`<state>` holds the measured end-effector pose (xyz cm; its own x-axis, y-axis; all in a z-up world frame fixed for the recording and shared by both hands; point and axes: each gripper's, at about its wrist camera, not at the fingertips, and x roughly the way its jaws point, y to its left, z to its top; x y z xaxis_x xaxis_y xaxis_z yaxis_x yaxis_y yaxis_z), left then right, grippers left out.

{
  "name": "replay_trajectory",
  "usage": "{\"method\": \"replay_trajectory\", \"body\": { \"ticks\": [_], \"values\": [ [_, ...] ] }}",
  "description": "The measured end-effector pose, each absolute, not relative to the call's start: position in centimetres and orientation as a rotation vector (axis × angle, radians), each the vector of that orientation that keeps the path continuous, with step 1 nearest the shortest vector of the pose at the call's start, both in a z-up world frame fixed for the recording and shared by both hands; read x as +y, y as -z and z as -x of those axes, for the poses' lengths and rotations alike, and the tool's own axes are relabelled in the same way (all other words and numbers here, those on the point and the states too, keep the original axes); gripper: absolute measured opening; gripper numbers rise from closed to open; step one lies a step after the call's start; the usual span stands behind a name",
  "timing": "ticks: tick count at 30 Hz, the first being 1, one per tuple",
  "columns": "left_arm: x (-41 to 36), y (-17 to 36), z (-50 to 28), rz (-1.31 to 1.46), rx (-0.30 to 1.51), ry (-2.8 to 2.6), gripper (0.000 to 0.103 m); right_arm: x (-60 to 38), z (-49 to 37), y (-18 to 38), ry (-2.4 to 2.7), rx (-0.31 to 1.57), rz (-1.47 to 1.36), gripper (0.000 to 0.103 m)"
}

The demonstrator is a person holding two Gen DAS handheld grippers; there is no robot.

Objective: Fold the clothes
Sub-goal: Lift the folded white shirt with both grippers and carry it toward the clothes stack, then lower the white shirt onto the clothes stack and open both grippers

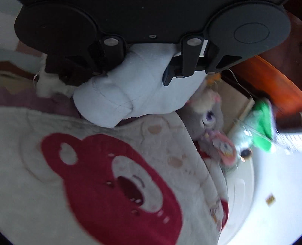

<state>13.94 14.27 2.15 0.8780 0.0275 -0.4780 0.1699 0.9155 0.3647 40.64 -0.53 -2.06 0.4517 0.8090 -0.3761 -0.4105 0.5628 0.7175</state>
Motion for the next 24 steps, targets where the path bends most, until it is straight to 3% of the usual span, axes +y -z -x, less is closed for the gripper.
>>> {"method": "replay_trajectory", "body": {
  "ticks": [8,15,16,17,19,24],
  "values": [
    [14.1,-1.9,-12.5,-0.369,0.553,0.104,0.012,-0.1,-39.0,0.9,-0.829,0.69,-0.44,0.025],
    [14.3,-3.9,-9.9,-0.348,0.583,0.377,0.02,-0.4,-37.0,0.4,-0.711,0.53,-0.252,0.029],
    [14.3,-4.6,-9.7,-0.356,0.572,0.384,0.021,-0.7,-37.1,0.8,-0.698,0.53,-0.262,0.034],
    [14.4,-5.4,-9.5,-0.356,0.562,0.386,0.023,-1.2,-37.3,1.3,-0.677,0.536,-0.289,0.048],
    [15.4,-7.3,-10.1,-0.288,0.53,0.344,0.023,-2.7,-37.6,1.9,-0.638,0.53,-0.382,0.06],
    [18.1,-10.0,-14.3,-0.127,0.451,0.21,0.022,-5.2,-36.1,2.0,-0.606,0.468,-0.404,0.059]
  ]
}}
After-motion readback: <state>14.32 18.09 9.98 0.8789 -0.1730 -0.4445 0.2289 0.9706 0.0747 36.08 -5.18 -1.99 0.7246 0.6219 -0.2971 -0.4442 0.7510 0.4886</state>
